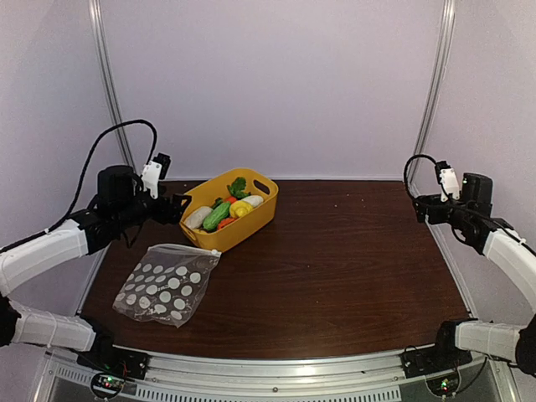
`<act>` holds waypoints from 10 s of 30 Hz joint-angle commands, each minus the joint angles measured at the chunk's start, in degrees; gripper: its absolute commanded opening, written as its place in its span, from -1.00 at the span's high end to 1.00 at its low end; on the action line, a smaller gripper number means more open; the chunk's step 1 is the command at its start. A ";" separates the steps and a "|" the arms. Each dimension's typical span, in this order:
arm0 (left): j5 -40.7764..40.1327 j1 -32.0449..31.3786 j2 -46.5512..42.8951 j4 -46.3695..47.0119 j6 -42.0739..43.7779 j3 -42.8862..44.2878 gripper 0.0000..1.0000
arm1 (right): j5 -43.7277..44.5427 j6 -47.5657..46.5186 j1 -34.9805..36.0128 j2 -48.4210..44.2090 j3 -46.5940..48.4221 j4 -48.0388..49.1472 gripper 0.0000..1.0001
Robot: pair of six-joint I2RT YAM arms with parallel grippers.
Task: Place the food in the zip-top bag and seal the zipper
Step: Move the bin to the center of the board, then adjust the zipper food storage bag at the center of the board, then pick up the zipper food storage bag at the center of the board.
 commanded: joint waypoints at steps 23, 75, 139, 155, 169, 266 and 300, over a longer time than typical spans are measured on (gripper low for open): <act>-21.80 -8.47 39.45 -29.28 -2.42 45.98 -0.90 | -18.58 -9.77 -0.30 -0.09 -1.79 -4.97 -0.99; 2.16 4.71 61.28 -33.63 1.95 63.55 0.66 | -15.62 -12.85 0.85 -0.02 -2.23 -5.52 -0.99; -14.94 -30.99 52.94 -20.03 -50.32 60.06 -0.17 | -13.33 -14.54 0.85 -0.82 -1.85 -6.88 -0.99; -31.17 -23.85 17.39 -49.38 -55.06 29.41 -0.65 | -14.77 -17.98 19.07 11.62 17.41 -21.13 -0.89; -30.82 -18.01 2.32 -59.68 -67.16 5.40 -0.87 | -19.19 -17.30 31.26 24.53 29.04 -23.65 -0.84; -27.33 -32.37 59.46 -65.54 -40.50 61.58 0.09 | -8.23 -5.26 25.60 18.15 11.76 -5.24 -0.92; -38.23 -33.34 63.29 -80.43 -38.21 71.57 1.00 | -8.49 -6.47 25.60 17.03 11.02 -5.36 -0.93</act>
